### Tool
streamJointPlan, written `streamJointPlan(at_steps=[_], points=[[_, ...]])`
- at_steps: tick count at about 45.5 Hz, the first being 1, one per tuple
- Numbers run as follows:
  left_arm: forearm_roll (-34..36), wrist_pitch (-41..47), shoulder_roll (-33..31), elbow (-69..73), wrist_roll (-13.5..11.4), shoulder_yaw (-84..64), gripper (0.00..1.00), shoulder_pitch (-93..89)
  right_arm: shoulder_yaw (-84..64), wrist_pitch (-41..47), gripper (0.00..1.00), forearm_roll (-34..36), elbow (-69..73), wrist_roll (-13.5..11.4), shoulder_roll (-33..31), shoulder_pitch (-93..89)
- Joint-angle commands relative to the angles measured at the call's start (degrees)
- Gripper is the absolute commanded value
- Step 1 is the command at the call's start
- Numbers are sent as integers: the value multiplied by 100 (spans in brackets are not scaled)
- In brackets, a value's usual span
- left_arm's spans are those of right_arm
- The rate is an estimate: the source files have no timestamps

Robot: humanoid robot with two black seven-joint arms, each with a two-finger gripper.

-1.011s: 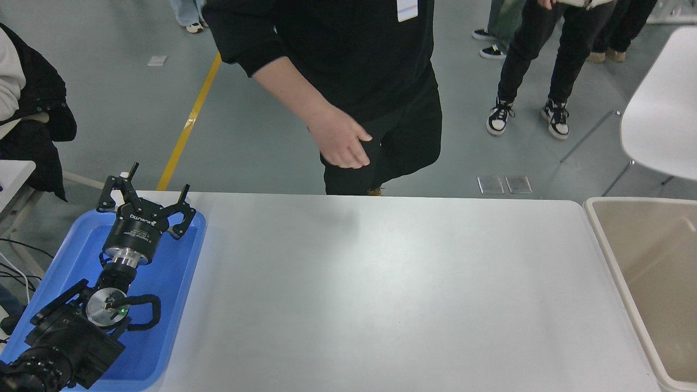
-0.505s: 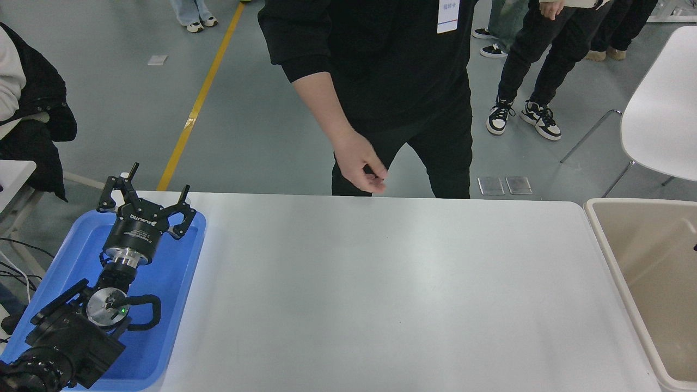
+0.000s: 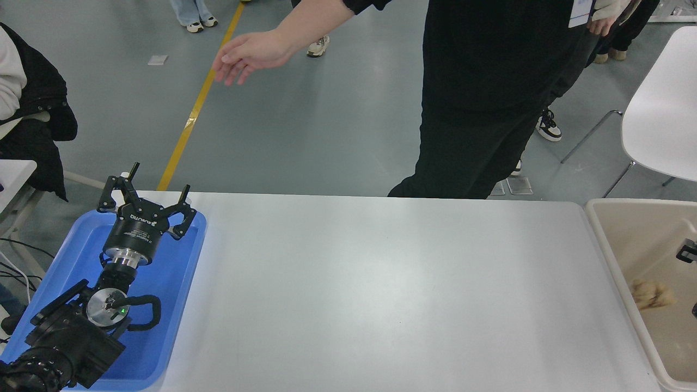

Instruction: Pick up paper ball place in dustbin

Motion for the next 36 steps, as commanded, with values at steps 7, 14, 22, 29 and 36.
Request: streamJointPlan(at_steps=[7,14,22,29,36], points=[[-6,0,0,1,0,0,100,0,2928,-12,100,-9,58,47,-3,399],[3,0,0,1,0,-8,100,0,4380,14,100,-88,392,47,-38,540],[-6,0,0,1,0,0,100,0,5267,14,100,-97,1217,47,-345,558],[-6,0,0,1,0,0,100,0,7401,5,100,-97,2131,135,-460,426],[-6,0,0,1,0,0,100,0,9214,23,100,-228,3458,179,-451,-118]])
